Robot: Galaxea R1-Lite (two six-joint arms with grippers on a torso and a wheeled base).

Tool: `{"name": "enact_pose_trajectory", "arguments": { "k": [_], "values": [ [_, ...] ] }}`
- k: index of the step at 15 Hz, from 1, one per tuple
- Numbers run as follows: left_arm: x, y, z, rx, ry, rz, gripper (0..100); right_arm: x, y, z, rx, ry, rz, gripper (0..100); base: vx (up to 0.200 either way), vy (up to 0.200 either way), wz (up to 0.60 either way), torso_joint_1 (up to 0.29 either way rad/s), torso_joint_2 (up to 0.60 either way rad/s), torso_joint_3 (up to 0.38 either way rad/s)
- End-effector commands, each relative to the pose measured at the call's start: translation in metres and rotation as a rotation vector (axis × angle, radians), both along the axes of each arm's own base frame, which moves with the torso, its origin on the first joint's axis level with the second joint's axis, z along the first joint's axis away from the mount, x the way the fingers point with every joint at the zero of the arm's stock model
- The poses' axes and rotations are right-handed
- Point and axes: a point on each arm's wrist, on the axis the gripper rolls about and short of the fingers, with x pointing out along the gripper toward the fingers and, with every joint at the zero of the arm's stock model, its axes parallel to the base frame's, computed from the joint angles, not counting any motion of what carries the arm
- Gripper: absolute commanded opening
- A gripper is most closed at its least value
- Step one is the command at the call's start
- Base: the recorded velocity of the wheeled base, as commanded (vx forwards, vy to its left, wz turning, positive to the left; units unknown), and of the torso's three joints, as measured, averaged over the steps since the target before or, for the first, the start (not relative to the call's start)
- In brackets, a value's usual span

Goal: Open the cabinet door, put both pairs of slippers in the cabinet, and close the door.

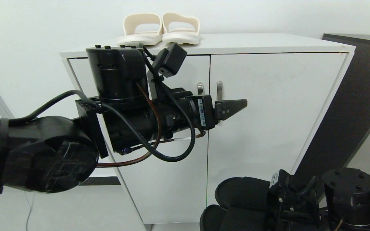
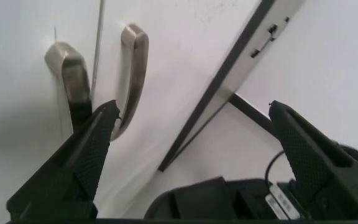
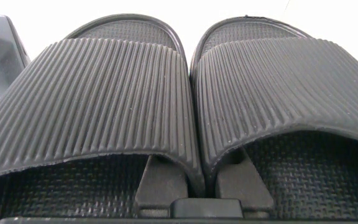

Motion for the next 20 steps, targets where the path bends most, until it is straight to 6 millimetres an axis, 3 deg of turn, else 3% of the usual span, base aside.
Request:
{"name": "enact_pose_trajectory", "arguments": {
  "k": [1, 12, 13, 17, 20],
  "values": [
    [0.005, -0.003, 0.000, -0.002, -0.003, 0.023, 100, 0.001, 0.001, 0.000, -0.001, 0.001, 0.000, 0, 0.000, 0.000, 0.00, 0.000, 0.00, 0.000],
    [0.015, -0.030, -0.009, 0.018, 0.019, 0.035, 100, 0.002, 0.002, -0.002, -0.004, 0.013, -0.008, 0, 0.000, 0.000, 0.00, 0.000, 0.00, 0.000],
    [0.014, -0.030, -0.009, 0.019, 0.020, 0.032, 0, 0.001, 0.001, -0.002, -0.004, 0.014, -0.005, 0, 0.000, 0.000, 0.00, 0.000, 0.00, 0.000],
    [0.008, -0.026, -0.010, 0.020, 0.029, 0.028, 0, -0.001, -0.001, -0.004, -0.009, 0.021, 0.001, 0, 0.000, 0.000, 0.00, 0.000, 0.00, 0.000],
    [-0.009, -0.017, -0.005, -0.006, 0.052, 0.001, 0, -0.006, -0.002, -0.007, -0.007, 0.038, 0.050, 0, 0.000, 0.000, 0.00, 0.000, 0.00, 0.000]
  ]
}}
